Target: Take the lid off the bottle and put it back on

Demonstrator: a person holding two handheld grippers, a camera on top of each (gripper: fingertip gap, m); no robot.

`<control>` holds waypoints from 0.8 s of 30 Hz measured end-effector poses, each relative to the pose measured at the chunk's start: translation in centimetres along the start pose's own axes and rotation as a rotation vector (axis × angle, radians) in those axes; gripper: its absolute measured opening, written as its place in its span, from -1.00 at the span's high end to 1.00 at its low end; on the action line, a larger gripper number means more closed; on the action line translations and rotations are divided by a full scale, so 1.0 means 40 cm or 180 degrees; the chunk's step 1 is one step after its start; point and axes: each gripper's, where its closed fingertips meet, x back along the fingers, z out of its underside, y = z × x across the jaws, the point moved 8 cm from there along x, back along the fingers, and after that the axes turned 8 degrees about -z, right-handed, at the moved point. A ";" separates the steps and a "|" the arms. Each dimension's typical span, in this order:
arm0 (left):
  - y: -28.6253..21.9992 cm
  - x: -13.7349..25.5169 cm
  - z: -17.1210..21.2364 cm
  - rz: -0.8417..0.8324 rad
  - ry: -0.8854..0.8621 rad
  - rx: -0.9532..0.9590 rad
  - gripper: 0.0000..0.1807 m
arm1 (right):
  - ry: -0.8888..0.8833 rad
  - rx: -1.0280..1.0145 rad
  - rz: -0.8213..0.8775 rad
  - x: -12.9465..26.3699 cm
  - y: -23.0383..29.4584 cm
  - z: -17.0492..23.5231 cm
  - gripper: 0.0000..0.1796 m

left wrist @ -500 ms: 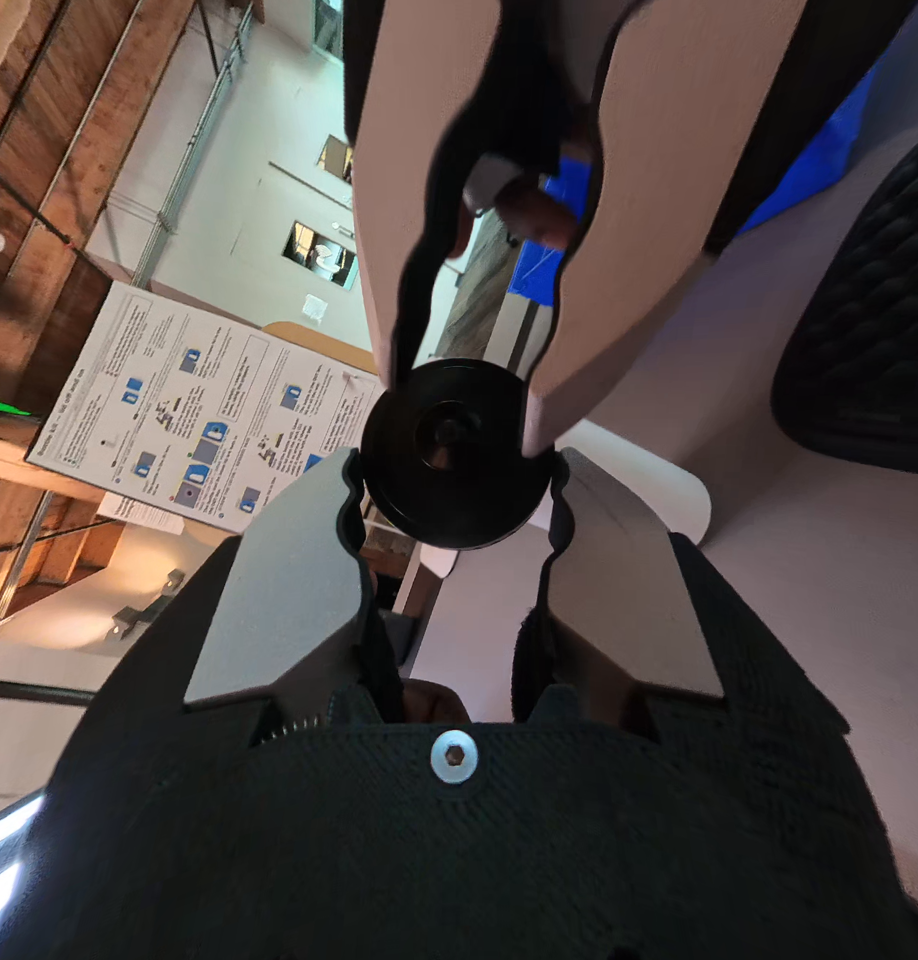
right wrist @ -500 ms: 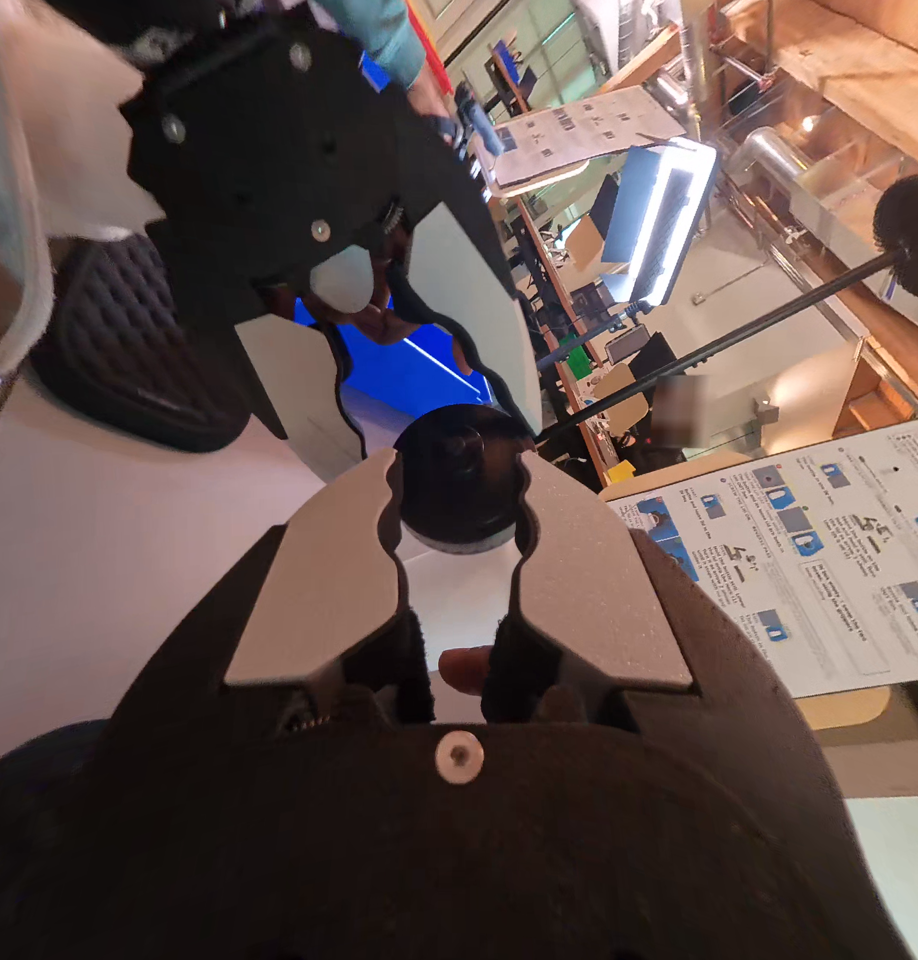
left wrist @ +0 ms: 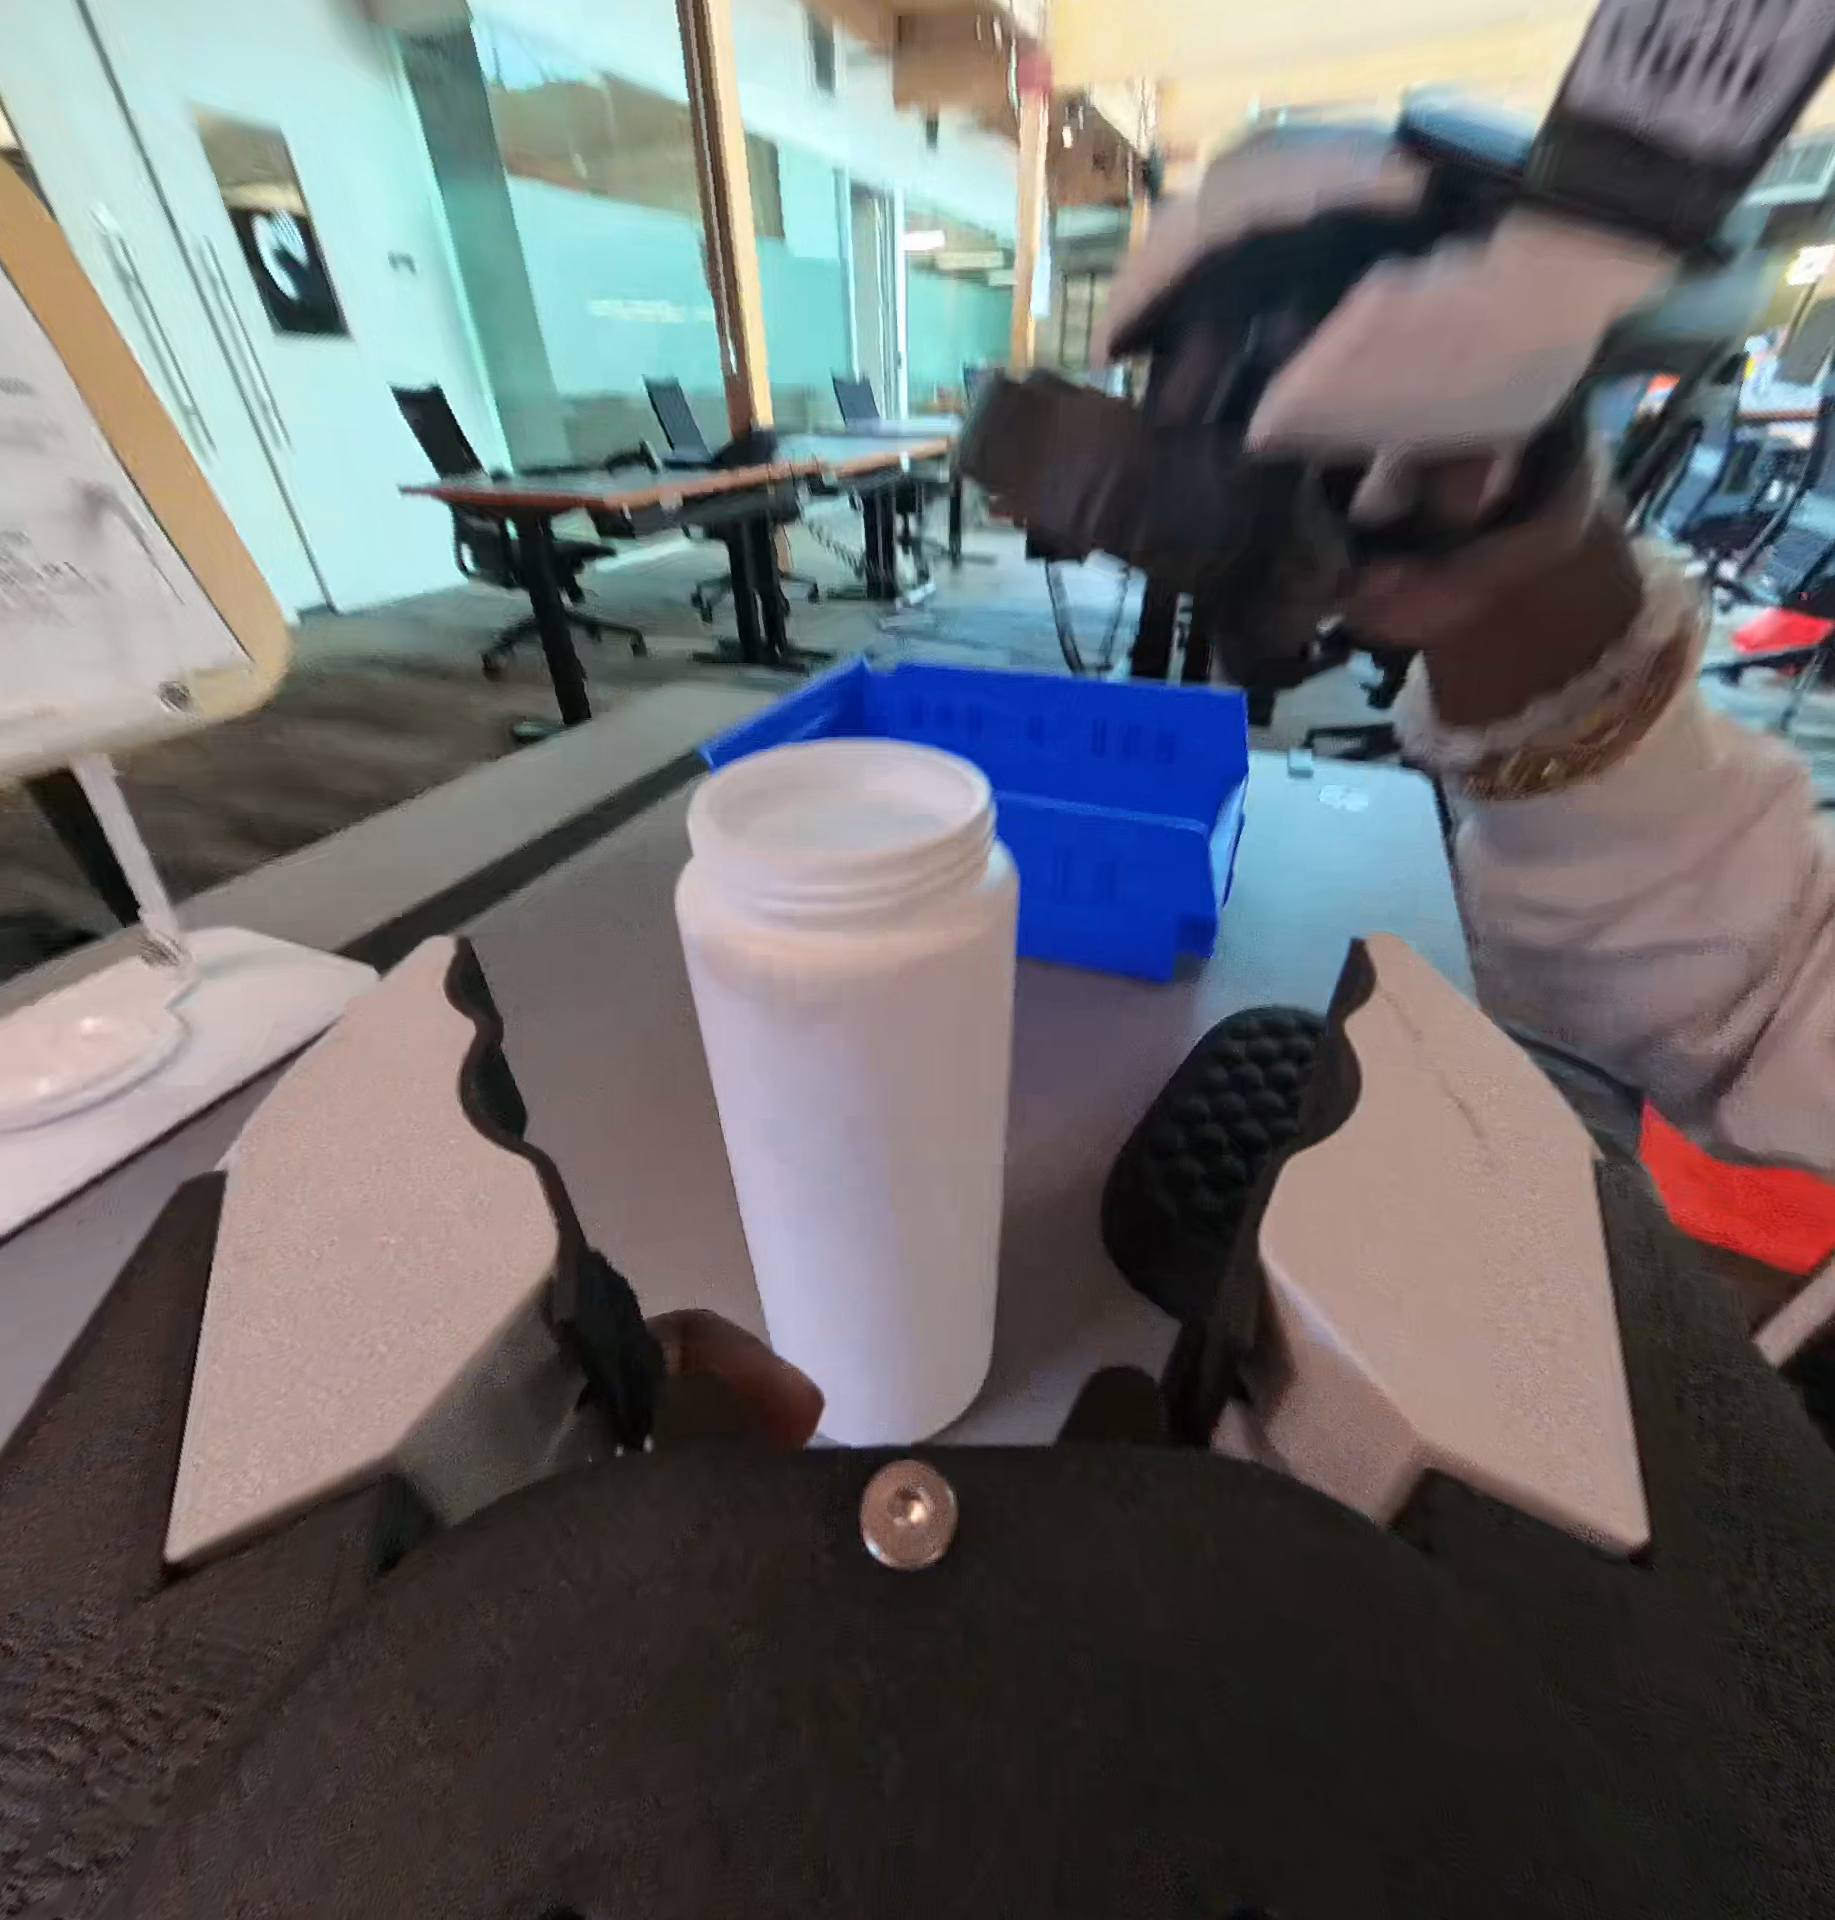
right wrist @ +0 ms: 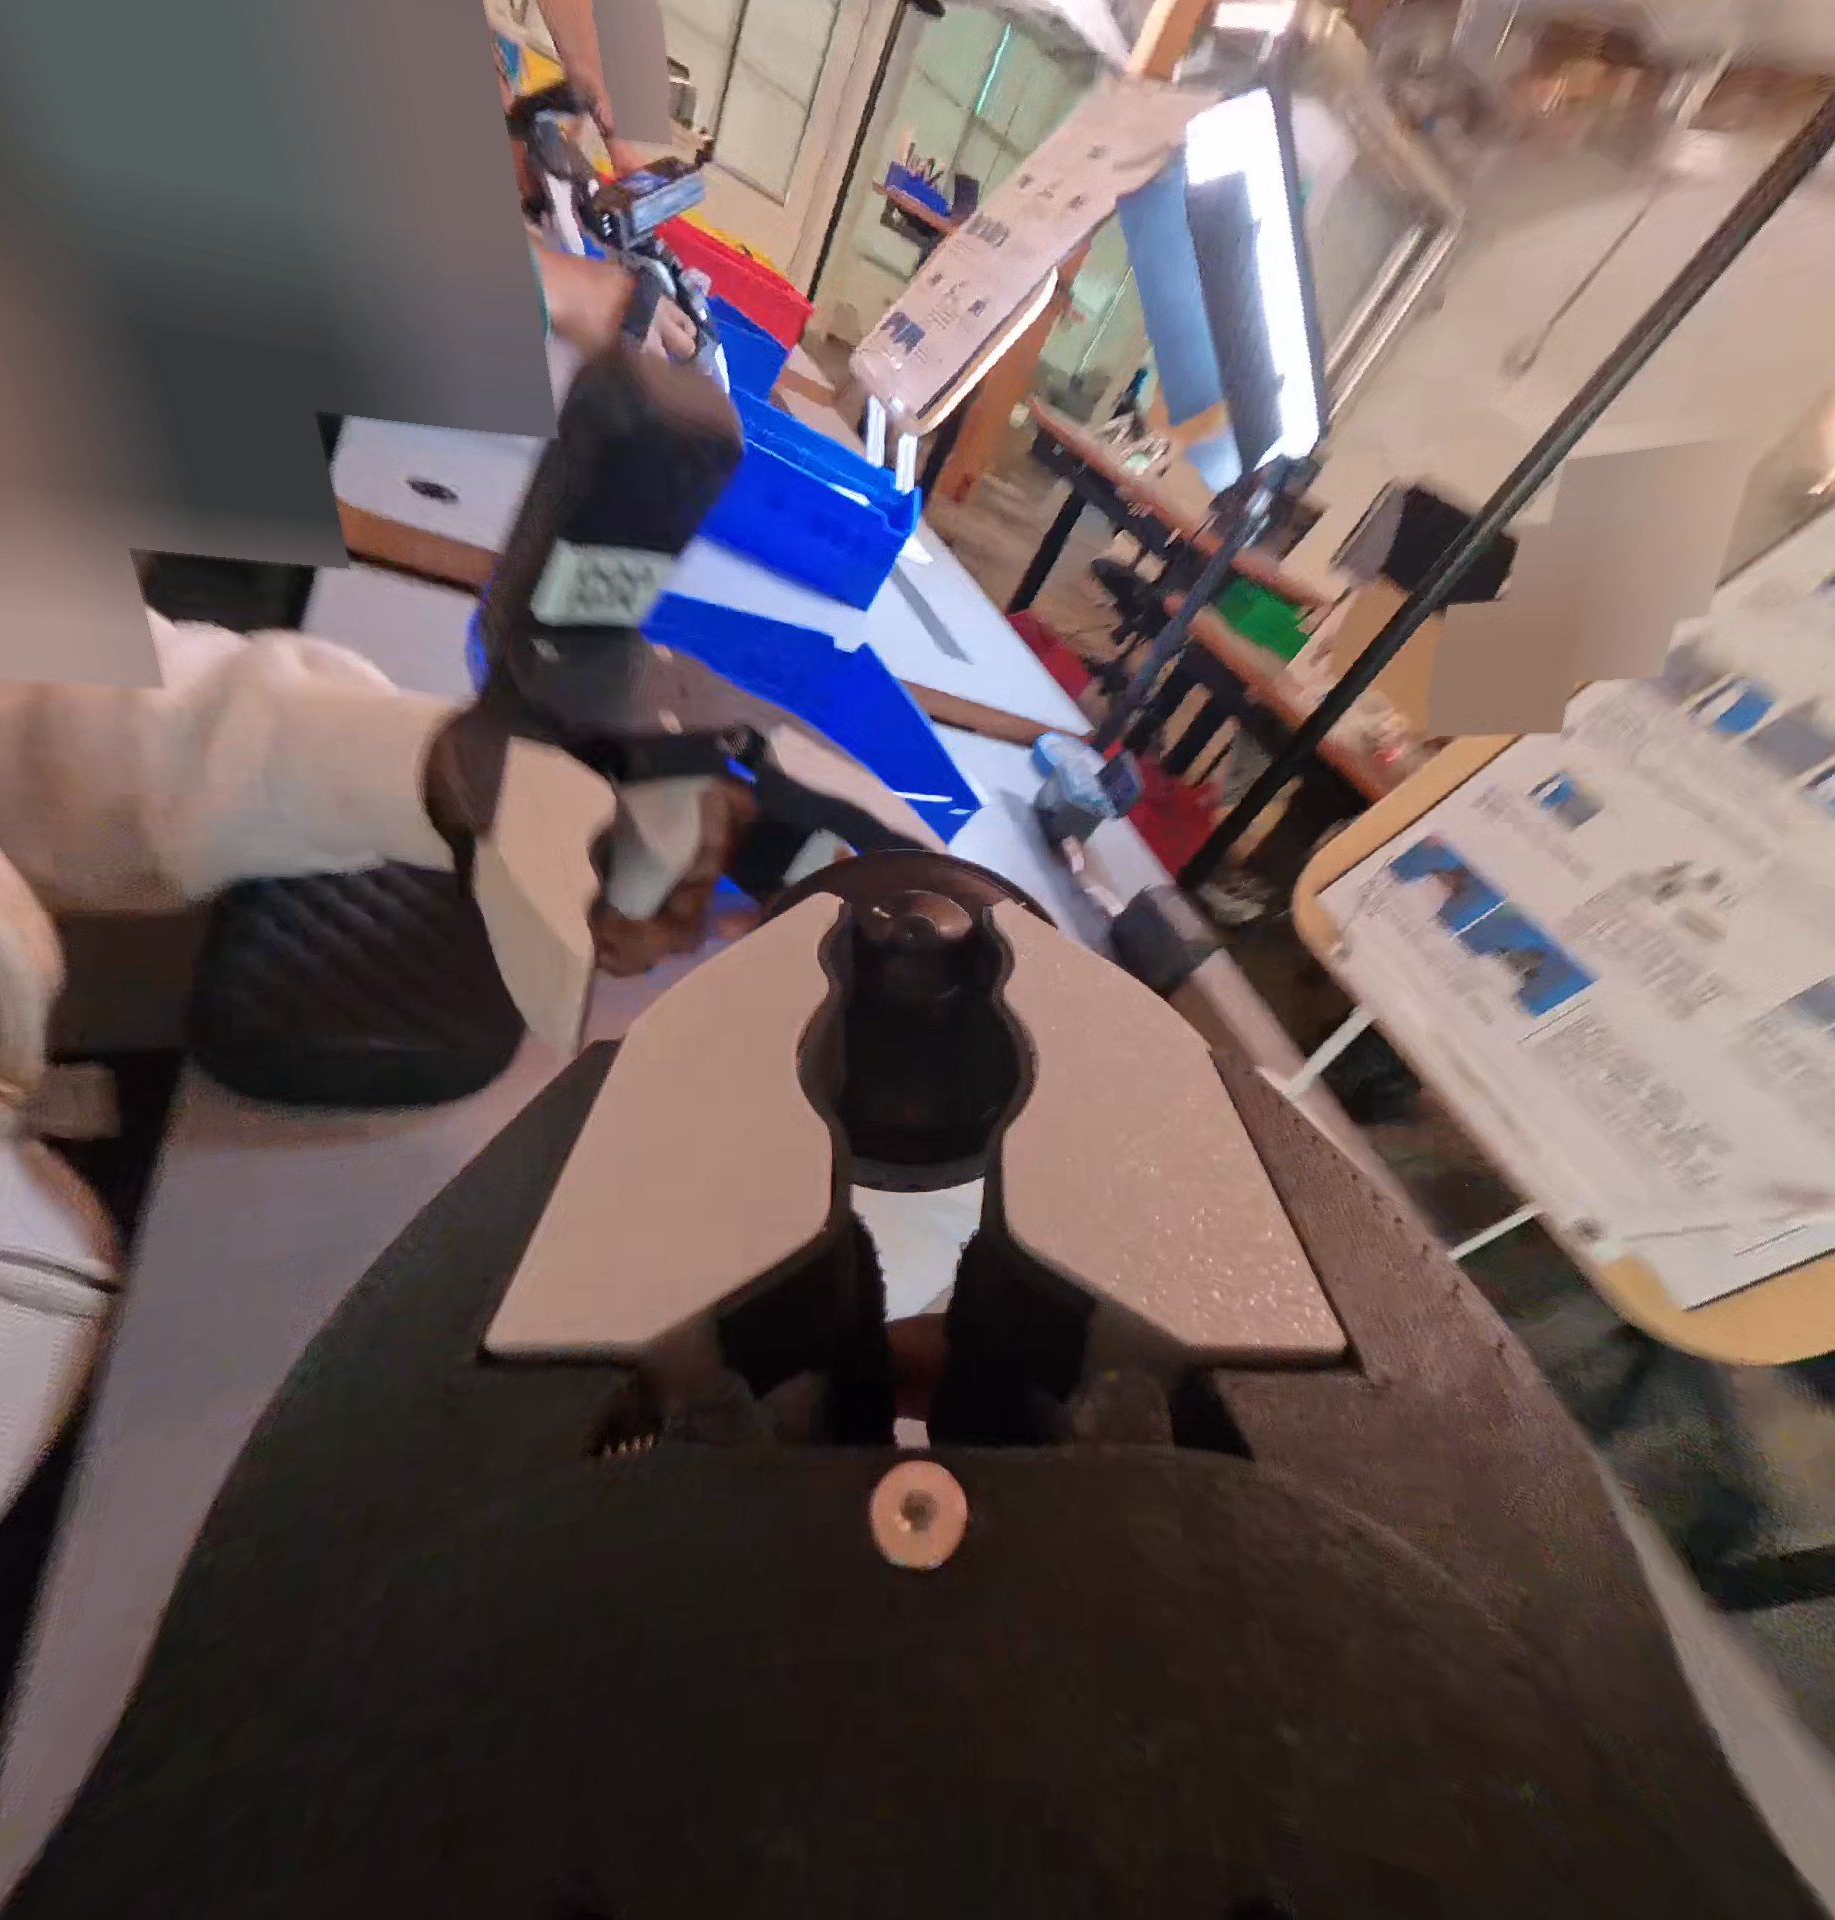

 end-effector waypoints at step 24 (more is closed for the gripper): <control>0.025 -0.114 0.172 0.0111 0.0461 -0.0004 0.04 | 0.0612 -0.1194 -0.0561 -0.136 -0.120 0.083 0.75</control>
